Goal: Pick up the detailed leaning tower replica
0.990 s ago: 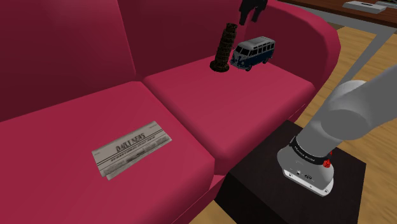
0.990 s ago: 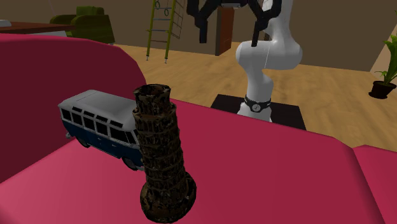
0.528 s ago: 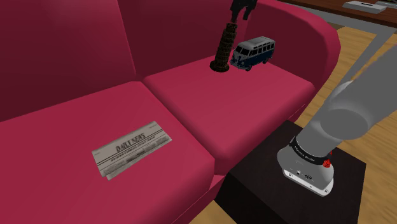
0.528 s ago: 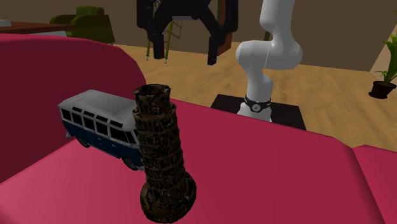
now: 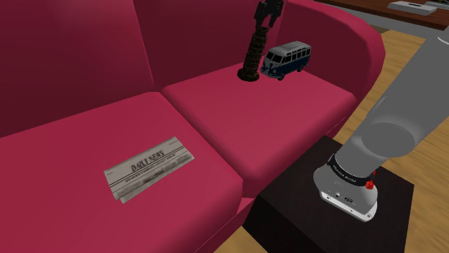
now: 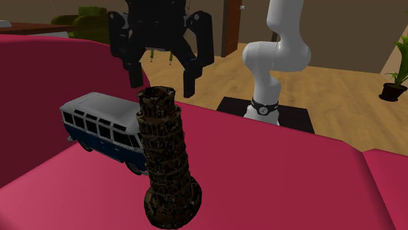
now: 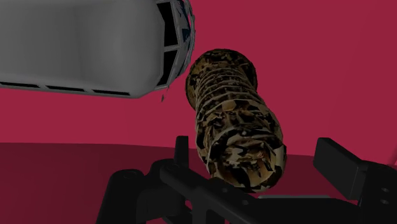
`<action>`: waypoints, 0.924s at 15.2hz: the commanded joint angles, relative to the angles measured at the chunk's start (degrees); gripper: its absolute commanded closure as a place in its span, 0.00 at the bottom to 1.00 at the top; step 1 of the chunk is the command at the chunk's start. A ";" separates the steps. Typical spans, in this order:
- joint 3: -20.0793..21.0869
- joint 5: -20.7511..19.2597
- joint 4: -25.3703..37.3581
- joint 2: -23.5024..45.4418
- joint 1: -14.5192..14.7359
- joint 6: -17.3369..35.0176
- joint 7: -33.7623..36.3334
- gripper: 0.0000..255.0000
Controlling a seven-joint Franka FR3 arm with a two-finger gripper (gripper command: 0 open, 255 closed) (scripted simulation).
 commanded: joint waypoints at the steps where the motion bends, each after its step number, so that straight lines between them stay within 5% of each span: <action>1: -0.01 0.06 -1.32 0.14 -0.01 1.49 -0.08 0.00; 5: -0.02 0.10 -2.45 0.22 -0.02 2.69 -0.14 0.00; 6: -0.01 0.09 -2.51 0.21 -0.01 2.74 -0.12 1.00; 14: -0.02 0.09 -2.52 0.19 -0.01 2.74 -0.13 1.00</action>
